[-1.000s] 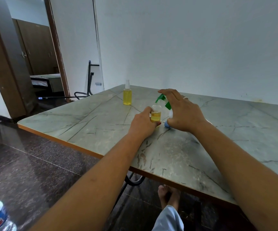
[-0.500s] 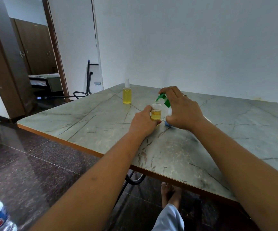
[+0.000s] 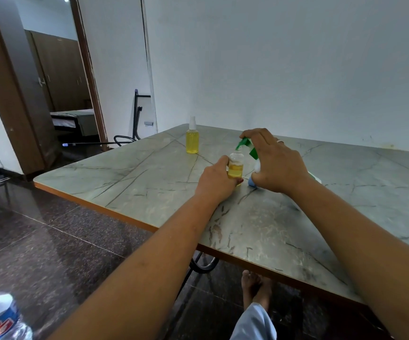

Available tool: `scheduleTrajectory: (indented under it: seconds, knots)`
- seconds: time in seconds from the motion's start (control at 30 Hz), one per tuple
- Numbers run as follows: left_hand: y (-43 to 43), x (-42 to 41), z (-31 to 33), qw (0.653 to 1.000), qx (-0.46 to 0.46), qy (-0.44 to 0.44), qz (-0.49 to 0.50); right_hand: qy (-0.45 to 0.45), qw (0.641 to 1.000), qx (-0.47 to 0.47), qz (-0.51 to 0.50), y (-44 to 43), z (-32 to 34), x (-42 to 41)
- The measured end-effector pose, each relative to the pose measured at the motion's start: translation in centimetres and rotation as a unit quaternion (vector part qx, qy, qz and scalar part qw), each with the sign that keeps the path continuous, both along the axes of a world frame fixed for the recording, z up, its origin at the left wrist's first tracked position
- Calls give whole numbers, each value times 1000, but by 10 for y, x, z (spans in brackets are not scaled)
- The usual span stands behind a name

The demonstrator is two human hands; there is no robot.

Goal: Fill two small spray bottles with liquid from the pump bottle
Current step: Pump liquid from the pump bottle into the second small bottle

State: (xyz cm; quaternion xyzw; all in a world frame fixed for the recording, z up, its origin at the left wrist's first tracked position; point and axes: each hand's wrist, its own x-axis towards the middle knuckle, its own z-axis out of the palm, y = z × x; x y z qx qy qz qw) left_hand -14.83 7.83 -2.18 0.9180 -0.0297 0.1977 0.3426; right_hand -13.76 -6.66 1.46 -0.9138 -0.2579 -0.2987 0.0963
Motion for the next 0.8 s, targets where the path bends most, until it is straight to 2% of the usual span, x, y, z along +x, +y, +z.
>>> scheduleTrajectory:
  seconds: [0.8]
  knots:
    - [1,6,-1,1000,-10,3,8,11,999,-37,8,4,1,0]
